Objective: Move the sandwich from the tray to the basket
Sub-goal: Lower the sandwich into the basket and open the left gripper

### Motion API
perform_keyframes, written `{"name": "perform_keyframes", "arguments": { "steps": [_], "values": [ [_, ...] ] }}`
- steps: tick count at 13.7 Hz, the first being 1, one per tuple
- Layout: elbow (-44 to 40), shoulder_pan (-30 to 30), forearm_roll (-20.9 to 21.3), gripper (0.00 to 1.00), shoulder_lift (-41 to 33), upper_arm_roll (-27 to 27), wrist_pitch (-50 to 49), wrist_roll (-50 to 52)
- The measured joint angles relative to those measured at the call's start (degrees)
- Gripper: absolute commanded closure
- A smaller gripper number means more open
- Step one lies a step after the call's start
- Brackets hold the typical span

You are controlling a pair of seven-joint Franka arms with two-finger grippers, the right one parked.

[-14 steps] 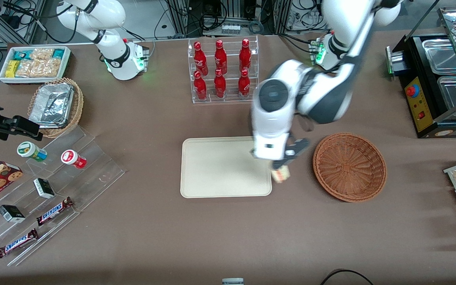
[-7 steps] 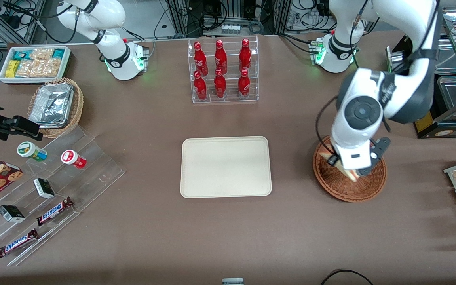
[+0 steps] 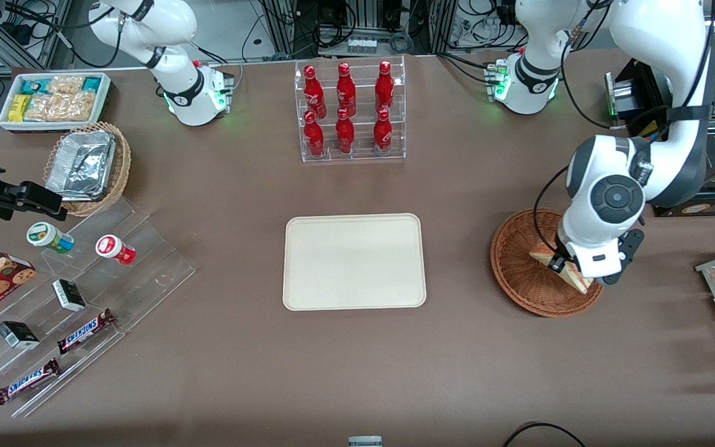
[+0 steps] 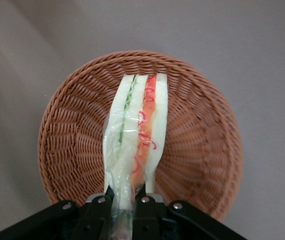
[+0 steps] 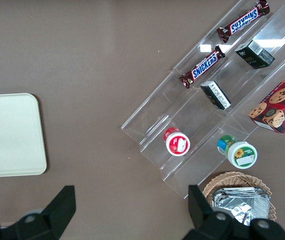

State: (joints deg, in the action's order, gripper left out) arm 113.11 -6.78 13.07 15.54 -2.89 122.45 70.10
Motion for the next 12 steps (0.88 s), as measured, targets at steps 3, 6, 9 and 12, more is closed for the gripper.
{"name": "perform_keyframes", "arguments": {
  "steps": [3, 6, 9, 12],
  "values": [
    [5.47, 0.52, 0.0, 1.0, 0.04, -0.1, 5.49, -0.12],
    [8.55, 0.51, 0.0, 1.0, 0.2, -0.44, 7.27, -0.12],
    [9.31, 0.5, 0.0, 1.0, 0.67, -0.59, 7.65, -0.12],
    [9.45, 0.49, 0.0, 0.24, 1.79, -0.71, 8.84, -0.12]
  ]
}}
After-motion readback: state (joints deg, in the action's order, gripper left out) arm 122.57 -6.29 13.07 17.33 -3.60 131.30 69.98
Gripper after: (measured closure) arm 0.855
